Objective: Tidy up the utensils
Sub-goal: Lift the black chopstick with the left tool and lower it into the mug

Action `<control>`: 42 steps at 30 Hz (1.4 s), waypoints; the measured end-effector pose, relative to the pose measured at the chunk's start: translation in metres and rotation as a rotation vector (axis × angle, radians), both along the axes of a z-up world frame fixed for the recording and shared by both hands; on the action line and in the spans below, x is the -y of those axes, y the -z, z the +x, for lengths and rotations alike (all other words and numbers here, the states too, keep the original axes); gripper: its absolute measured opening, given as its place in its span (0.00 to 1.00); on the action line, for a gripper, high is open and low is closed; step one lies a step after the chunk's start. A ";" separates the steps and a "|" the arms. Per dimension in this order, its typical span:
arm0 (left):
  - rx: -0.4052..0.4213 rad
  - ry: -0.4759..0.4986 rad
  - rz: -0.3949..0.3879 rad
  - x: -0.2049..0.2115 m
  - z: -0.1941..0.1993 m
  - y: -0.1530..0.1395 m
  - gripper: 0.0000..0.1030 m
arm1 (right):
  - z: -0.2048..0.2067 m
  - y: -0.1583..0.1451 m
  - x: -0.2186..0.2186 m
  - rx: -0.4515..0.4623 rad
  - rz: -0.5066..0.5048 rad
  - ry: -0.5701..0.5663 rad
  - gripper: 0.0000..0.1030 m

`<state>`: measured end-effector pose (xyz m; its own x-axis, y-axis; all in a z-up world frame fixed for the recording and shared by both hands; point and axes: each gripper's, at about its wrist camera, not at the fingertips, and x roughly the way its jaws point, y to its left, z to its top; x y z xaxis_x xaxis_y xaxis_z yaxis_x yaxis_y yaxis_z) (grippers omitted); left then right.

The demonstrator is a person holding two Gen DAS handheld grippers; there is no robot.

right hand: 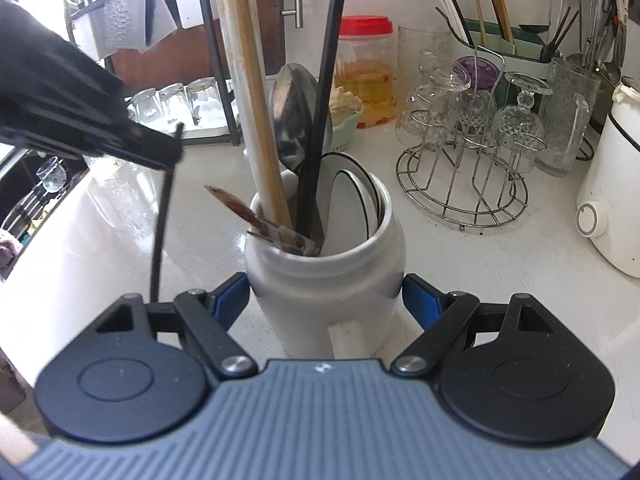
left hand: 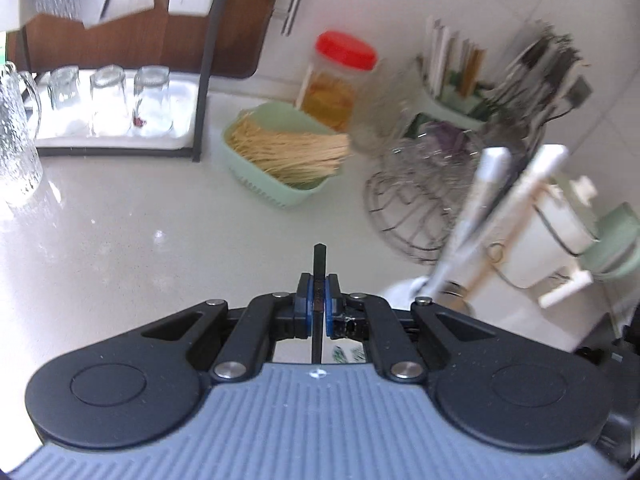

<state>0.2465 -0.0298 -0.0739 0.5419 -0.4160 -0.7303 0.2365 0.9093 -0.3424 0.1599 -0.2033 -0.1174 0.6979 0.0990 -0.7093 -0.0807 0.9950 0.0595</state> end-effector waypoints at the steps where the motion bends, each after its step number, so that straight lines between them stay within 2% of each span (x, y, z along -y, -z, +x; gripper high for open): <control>1: 0.009 0.004 -0.009 -0.001 -0.007 -0.006 0.06 | 0.000 0.000 0.000 0.003 -0.001 -0.003 0.83; 6: 0.058 0.021 -0.037 -0.005 -0.035 -0.028 0.06 | -0.003 0.002 -0.003 0.015 -0.026 -0.016 0.82; 14: 0.105 0.025 -0.045 -0.005 -0.056 -0.045 0.06 | -0.005 0.000 -0.005 0.027 -0.040 -0.022 0.82; 31: 0.233 0.051 -0.042 -0.005 -0.075 -0.102 0.06 | -0.009 0.001 -0.006 0.042 -0.043 -0.016 0.81; 42: 0.322 0.086 -0.069 -0.006 -0.079 -0.156 0.06 | -0.010 0.000 -0.008 0.046 -0.041 -0.005 0.81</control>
